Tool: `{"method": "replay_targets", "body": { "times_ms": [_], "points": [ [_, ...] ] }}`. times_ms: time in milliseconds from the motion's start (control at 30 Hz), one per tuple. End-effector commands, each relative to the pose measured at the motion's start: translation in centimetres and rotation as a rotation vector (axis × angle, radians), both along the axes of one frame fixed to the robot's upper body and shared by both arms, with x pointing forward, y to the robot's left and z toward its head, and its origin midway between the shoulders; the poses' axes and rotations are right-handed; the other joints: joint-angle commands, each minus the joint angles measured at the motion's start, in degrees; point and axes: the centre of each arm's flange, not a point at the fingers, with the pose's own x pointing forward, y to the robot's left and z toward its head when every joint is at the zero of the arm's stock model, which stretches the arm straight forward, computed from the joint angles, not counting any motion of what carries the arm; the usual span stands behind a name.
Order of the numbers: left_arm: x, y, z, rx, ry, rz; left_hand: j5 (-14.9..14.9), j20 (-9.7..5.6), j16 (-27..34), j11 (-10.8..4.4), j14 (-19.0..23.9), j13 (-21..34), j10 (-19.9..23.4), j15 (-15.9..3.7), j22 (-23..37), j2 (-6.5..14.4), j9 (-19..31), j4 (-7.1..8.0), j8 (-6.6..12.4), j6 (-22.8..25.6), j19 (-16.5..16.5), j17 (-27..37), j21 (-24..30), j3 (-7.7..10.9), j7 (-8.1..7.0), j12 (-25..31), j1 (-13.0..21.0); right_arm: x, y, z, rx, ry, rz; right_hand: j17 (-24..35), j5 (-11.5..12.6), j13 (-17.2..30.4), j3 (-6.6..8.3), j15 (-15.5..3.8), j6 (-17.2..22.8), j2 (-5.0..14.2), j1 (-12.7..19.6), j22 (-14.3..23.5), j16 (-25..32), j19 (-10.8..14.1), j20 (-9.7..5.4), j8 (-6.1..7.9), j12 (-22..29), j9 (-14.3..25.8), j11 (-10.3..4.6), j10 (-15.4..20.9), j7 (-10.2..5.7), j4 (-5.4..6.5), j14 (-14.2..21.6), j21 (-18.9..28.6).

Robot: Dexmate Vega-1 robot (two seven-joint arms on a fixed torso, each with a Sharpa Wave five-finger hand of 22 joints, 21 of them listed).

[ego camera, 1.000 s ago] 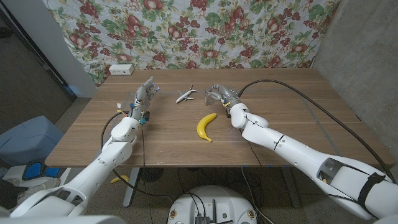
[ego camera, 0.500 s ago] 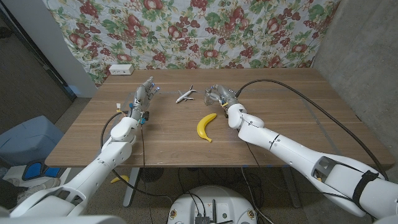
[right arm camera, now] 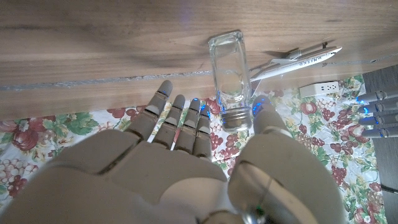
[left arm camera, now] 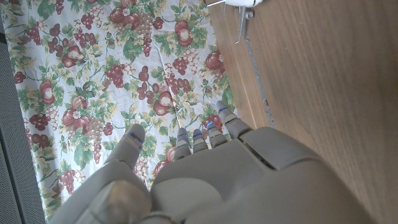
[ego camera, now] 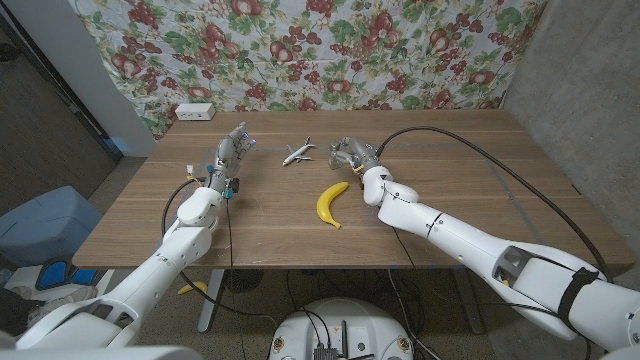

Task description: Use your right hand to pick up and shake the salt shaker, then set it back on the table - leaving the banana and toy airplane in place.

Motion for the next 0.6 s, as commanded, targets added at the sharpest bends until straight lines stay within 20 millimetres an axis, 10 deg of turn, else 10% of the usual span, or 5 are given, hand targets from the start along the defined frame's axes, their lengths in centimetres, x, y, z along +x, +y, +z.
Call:
{"method": "replay_targets", "body": {
  "times_ms": [33,600],
  "points": [
    [-0.17,0.16,0.01,-0.001,0.000,0.007,-0.04,0.00,-0.11,-0.22,0.28,0.24,0.31,-1.08,0.11,1.89,0.21,-0.30,-0.13,0.12,0.38,0.17,-0.14,0.05,-0.12,-0.02,-0.65,0.84,0.24,-0.37,-0.023,0.026,-0.032,0.11,-0.18,0.42,-0.35,-2.03,1.33,0.19,0.50,0.18,0.36,0.49,0.38,0.63,0.66,0.21,-0.21,1.44,-0.22,0.19,0.22,-0.13],
    [-0.46,0.17,-0.12,-0.003,-0.001,0.010,-0.05,-0.05,-0.11,-0.25,0.25,0.24,0.26,-1.10,0.12,1.89,0.21,-0.39,-0.17,0.01,0.46,0.18,-0.33,0.11,-0.14,-0.04,-0.69,1.18,0.90,-0.77,-0.047,0.015,-0.050,0.22,-0.31,2.03,-1.05,-2.65,4.45,0.09,2.02,0.14,1.02,0.71,0.39,1.77,2.59,0.31,-0.19,5.36,-0.41,0.34,1.19,-0.51]
  ]
}}
